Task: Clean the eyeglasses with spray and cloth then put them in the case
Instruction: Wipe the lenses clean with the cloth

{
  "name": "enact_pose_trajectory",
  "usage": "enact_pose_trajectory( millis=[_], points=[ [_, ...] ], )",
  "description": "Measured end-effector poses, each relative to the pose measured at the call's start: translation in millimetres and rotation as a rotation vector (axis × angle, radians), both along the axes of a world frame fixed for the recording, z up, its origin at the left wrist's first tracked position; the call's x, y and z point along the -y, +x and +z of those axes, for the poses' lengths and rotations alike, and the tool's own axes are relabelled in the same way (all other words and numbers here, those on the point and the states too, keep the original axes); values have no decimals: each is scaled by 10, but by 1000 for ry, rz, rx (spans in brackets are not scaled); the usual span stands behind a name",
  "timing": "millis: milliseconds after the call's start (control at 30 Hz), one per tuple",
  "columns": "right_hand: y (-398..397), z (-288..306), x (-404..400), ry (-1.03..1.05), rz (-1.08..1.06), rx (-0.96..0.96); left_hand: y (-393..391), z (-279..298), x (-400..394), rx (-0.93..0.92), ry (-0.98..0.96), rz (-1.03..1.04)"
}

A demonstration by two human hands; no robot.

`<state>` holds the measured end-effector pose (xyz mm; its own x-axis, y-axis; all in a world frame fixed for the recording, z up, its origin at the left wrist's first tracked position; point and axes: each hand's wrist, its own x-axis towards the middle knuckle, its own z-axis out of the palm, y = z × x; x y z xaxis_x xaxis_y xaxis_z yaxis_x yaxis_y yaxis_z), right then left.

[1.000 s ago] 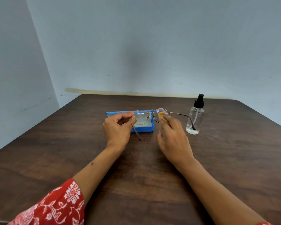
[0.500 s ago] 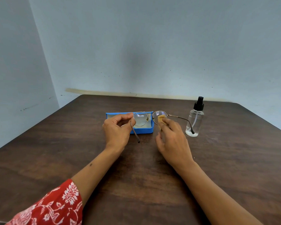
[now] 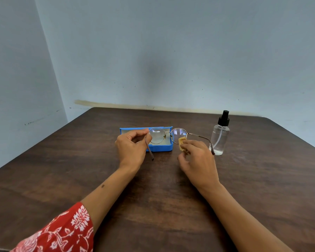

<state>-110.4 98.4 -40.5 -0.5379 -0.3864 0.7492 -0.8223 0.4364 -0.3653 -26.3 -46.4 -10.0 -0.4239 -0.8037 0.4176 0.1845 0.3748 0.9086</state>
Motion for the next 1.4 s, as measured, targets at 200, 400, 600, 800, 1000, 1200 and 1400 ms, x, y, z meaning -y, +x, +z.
enact_pose_trajectory(
  millis=[200,400,600,800,1000,1200,1400],
  points=[
    [-51,110,-95,-326,-127,203,7,12,24,23,9,38],
    [-45,128,-90,-364,31,133,9,-12,32,39,-9,-29],
    [-125,110,-134,-384,20,126,4,22,28,24,51,-130],
    [-114,154,-184,-541,50,353,65,139,62,7,184,-359],
    [-151,167,-222,-612,10,555,94,174,143,83,396,-577],
    [-206,162,-203,-825,119,790,66,327,175,238,383,-749],
    [-164,240,-202,-981,262,1047,-13,317,151,208,456,-788]
  ],
)
